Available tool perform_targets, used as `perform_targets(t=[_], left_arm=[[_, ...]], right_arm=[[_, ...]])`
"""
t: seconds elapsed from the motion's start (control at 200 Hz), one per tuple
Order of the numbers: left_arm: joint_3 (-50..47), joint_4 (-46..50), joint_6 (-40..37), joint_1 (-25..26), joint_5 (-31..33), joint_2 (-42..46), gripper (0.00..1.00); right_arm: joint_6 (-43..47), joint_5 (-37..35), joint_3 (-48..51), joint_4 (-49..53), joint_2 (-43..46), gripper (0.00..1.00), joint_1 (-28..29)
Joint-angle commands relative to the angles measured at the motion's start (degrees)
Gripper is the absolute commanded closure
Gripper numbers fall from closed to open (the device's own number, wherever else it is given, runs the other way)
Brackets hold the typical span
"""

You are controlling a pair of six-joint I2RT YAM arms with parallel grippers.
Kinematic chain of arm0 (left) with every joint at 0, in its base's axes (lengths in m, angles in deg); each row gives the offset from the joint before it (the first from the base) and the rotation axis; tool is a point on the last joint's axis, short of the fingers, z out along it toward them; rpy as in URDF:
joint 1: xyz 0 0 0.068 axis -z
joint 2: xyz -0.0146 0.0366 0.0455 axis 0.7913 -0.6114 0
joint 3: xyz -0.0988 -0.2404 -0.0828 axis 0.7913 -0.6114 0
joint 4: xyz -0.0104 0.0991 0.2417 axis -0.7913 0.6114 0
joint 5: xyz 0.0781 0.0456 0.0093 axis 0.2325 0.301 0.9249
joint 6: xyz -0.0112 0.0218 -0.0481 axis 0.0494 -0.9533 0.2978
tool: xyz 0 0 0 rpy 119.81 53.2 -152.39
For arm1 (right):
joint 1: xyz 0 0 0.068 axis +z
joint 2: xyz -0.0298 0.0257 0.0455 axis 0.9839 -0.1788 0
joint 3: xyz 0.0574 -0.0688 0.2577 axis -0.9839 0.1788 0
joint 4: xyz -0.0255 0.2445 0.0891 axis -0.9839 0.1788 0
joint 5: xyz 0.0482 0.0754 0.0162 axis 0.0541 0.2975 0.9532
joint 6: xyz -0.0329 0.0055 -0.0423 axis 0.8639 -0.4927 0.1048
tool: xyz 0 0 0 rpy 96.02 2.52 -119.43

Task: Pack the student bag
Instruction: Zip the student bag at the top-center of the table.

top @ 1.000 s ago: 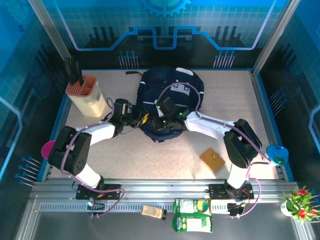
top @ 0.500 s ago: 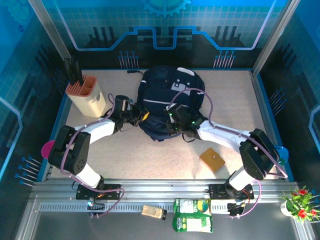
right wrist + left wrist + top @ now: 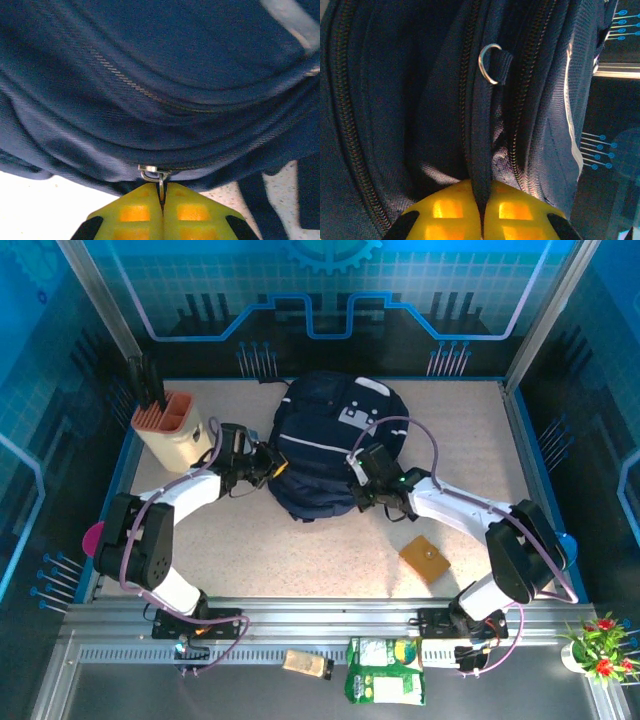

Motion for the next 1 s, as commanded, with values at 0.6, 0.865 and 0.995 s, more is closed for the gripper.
perform_targets(t=[0.6, 0.865, 0.995], left_arm=[[7.05, 15.19, -19.87, -4.11, -7.08, -3.04, 1.00], [7.15, 14.62, -20.04, -4.11, -9.13, -3.30, 1.00], [6.53, 11.89, -18.36, -4.11, -11.25, -3.05, 1.00]], right_arm=[[4.17, -3.33, -18.14, 3.90, -13.58, 1.00, -16.31], [0.95, -1.05, -23.32, 4.95, -17.85, 0.97, -18.46], [0.96, 1.09, -24.81, 7.47, -19.30, 0.95, -18.55]])
